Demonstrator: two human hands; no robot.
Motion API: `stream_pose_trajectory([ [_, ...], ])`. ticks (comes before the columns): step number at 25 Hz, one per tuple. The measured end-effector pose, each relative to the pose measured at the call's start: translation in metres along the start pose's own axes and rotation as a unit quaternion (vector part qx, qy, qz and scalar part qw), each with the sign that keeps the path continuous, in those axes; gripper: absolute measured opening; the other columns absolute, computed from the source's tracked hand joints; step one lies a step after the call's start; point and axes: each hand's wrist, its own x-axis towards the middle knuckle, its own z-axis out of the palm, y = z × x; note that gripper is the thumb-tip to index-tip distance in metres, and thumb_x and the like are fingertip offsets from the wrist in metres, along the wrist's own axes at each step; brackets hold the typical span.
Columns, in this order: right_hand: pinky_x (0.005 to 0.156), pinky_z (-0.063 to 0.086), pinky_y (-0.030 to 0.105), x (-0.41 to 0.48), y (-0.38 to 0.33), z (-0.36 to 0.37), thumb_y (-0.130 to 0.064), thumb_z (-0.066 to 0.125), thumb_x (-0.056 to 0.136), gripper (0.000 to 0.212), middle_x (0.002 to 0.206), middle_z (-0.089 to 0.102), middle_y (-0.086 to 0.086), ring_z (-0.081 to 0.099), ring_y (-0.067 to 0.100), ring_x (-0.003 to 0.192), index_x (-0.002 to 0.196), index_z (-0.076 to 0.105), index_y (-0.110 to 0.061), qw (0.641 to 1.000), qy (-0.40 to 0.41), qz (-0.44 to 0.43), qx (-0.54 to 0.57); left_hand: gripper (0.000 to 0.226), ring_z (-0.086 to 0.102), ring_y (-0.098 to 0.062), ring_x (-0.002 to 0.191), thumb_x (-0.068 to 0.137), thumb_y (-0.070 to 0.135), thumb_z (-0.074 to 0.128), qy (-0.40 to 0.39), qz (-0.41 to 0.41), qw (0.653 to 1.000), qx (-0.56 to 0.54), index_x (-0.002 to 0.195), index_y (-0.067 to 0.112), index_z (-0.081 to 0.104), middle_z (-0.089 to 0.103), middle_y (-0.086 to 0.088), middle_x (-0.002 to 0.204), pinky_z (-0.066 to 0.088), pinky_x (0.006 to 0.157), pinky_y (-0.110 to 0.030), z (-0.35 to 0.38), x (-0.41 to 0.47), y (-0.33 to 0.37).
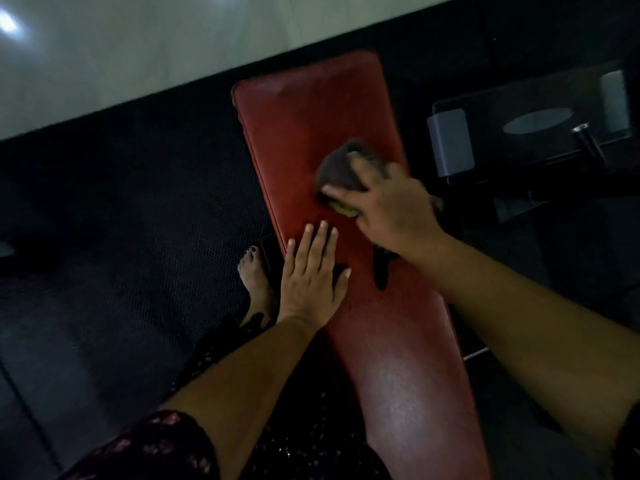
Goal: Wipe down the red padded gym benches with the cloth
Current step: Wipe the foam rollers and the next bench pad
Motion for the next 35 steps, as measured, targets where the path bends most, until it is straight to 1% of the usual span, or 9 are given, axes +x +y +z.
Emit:
stream_pose_trajectory([
  [3, 0.08, 0.042, 0.043, 0.045, -0.052, -0.017, -0.026, 0.046, 0.1, 0.049, 0.16, 0.021, 0.002, 0.042, 0.038, 0.12, 0.143, 0.038, -0.049, 0.976, -0.014, -0.202, -0.073, 0.06, 0.031, -0.032, 0.135, 0.093, 0.043, 0.041, 0.013, 0.019, 0.999, 0.023, 0.136, 0.0, 0.046, 0.054, -0.021, 0.137, 0.006, 0.119, -0.043, 0.002, 0.003, -0.008],
  [7, 0.081, 0.038, 0.043, 0.084, -0.066, -0.031, -0.033, 0.041, 0.102, 0.047, 0.159, 0.021, 0.003, 0.039, 0.035, 0.122, 0.147, 0.034, -0.041, 0.965, -0.034, -0.236, -0.109, 0.064, 0.028, -0.03, 0.14, 0.094, 0.045, 0.04, 0.005, 0.027, 0.999, 0.017, 0.143, 0.004, 0.038, 0.041, -0.015, 0.148, 0.008, 0.12, -0.042, -0.001, 0.003, -0.007],
  [10, 0.075, 0.035, 0.04, 0.07, -0.036, -0.021, -0.023, 0.042, 0.1, 0.052, 0.162, 0.015, 0.0, 0.041, 0.035, 0.116, 0.142, 0.035, -0.054, 0.977, -0.023, -0.196, -0.081, 0.067, 0.023, -0.026, 0.145, 0.096, 0.047, 0.039, 0.002, 0.028, 0.999, 0.019, 0.15, 0.01, 0.027, 0.029, -0.009, 0.156, 0.006, 0.122, -0.04, -0.002, 0.002, -0.01],
  [15, 0.071, 0.047, 0.044, 0.026, 0.047, -0.002, -0.024, 0.064, 0.088, 0.065, 0.16, 0.023, 0.004, 0.046, 0.042, 0.107, 0.141, 0.04, -0.051, 0.998, -0.021, -0.041, -0.037, 0.071, 0.016, -0.025, 0.148, 0.097, 0.052, 0.037, 0.003, 0.014, 1.0, 0.021, 0.153, 0.011, 0.022, 0.021, -0.008, 0.16, 0.002, 0.122, -0.039, -0.008, 0.01, -0.018],
  [18, 0.071, 0.048, 0.047, 0.011, 0.093, 0.003, -0.025, 0.064, 0.088, 0.066, 0.16, 0.022, 0.007, 0.043, 0.046, 0.11, 0.143, 0.037, -0.05, 0.998, -0.024, 0.039, -0.032, 0.072, 0.012, -0.025, 0.149, 0.098, 0.053, 0.033, 0.018, -0.007, 0.999, 0.047, 0.154, 0.01, 0.02, 0.018, -0.009, 0.161, -0.004, 0.122, -0.038, -0.018, 0.038, -0.037],
  [22, 0.081, 0.047, 0.05, 0.039, 0.104, -0.009, -0.028, 0.059, 0.092, 0.066, 0.161, 0.017, 0.009, 0.037, 0.047, 0.119, 0.146, 0.028, -0.051, 0.991, -0.019, 0.126, -0.026, 0.074, 0.016, -0.025, 0.148, 0.097, 0.055, 0.036, 0.008, 0.109, 0.992, 0.065, 0.154, 0.011, 0.023, 0.024, -0.01, 0.161, 0.004, 0.123, -0.043, -0.019, 0.065, -0.051],
  [27, 0.078, 0.046, 0.048, 0.099, 0.032, -0.037, -0.028, 0.055, 0.093, 0.059, 0.161, 0.02, 0.006, 0.043, 0.046, 0.112, 0.143, 0.036, -0.052, 0.997, -0.002, -0.057, -0.057, 0.071, 0.022, -0.029, 0.147, 0.094, 0.054, 0.036, -0.001, 0.146, 0.988, 0.056, 0.153, 0.013, 0.032, 0.03, -0.012, 0.159, 0.015, 0.121, -0.049, -0.017, 0.069, -0.055],
  [31, 0.078, 0.038, 0.043, 0.138, -0.045, -0.05, -0.03, 0.046, 0.099, 0.049, 0.161, 0.02, 0.003, 0.04, 0.04, 0.121, 0.142, 0.037, -0.052, 0.969, -0.021, -0.217, -0.117, 0.069, 0.026, -0.031, 0.143, 0.093, 0.054, 0.035, -0.016, 0.144, 0.987, 0.063, 0.145, 0.011, 0.045, 0.041, -0.015, 0.151, 0.016, 0.119, -0.05, -0.018, 0.07, -0.055],
  [35, 0.083, 0.041, 0.045, 0.154, -0.058, -0.056, -0.028, 0.045, 0.1, 0.049, 0.162, 0.015, 0.0, 0.039, 0.039, 0.124, 0.142, 0.036, -0.053, 0.975, -0.02, -0.196, -0.101, 0.065, 0.03, -0.03, 0.14, 0.093, 0.052, 0.037, 0.009, 0.142, 0.988, 0.054, 0.138, 0.009, 0.053, 0.051, -0.013, 0.143, 0.02, 0.117, -0.049, -0.023, 0.072, -0.057],
])
